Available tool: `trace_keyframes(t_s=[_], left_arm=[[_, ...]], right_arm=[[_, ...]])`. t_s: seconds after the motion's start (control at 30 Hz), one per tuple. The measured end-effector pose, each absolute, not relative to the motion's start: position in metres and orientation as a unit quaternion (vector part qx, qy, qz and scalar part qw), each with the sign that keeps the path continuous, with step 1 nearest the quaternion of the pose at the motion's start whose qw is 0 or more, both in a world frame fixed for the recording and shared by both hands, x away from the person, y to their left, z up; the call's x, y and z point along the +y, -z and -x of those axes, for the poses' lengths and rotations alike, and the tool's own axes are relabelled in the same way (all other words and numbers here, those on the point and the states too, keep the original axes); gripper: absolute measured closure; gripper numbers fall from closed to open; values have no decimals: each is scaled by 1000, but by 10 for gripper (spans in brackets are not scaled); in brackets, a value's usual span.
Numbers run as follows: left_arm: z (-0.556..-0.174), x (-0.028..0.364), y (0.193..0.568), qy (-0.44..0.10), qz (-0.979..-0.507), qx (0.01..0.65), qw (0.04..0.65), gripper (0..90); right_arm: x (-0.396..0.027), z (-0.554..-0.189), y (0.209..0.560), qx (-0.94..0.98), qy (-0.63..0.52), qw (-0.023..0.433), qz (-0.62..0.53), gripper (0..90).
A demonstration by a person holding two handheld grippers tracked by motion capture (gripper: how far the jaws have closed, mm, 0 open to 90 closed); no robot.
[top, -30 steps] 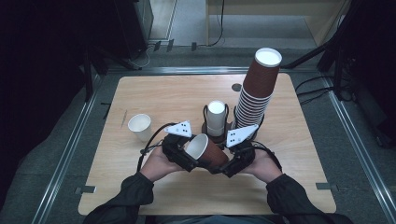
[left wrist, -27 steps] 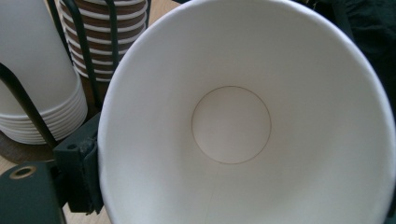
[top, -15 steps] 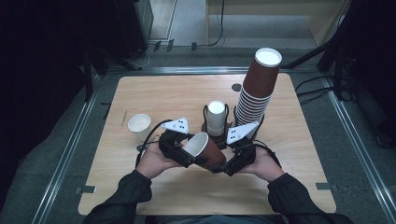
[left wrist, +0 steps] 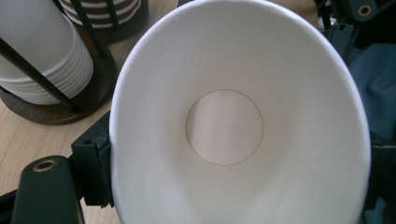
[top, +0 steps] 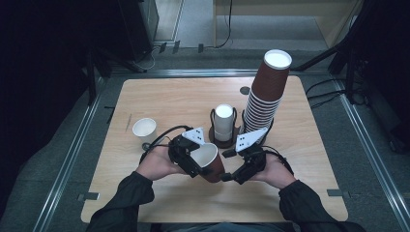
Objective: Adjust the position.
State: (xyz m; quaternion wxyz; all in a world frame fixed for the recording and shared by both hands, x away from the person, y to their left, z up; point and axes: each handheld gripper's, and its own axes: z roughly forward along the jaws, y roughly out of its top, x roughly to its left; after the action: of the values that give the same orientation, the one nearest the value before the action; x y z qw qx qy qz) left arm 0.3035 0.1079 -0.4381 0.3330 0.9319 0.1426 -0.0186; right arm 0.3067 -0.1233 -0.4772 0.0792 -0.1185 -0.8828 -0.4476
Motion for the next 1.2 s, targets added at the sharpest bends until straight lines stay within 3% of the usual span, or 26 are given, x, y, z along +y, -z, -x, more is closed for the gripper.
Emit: trace_keyframes(t_s=[0.4, 0.53, 0.83, 1.0, 1.07, 1.2], left_arm=[[-304, 93, 438, 14, -938, 141, 316, 131], [-303, 90, 440, 15, -942, 131, 309, 129], [-303, 91, 443, 16, -942, 130, 310, 115], [-301, 93, 441, 6, -938, 124, 324, 77], [-301, 91, 442, 1, -935, 132, 329, 2], [-302, 96, 441, -4, -928, 139, 346, 0]], right_arm=[[-108, -307, 497, -901, 410, 79, 114, 148], [-105, -306, 499, -900, 417, 72, 106, 202], [-102, -304, 499, -897, 427, 68, 95, 218], [-104, -304, 497, -893, 438, 59, 88, 216], [-105, -305, 495, -893, 438, 59, 88, 215], [-109, -306, 493, -889, 444, 55, 92, 214]])
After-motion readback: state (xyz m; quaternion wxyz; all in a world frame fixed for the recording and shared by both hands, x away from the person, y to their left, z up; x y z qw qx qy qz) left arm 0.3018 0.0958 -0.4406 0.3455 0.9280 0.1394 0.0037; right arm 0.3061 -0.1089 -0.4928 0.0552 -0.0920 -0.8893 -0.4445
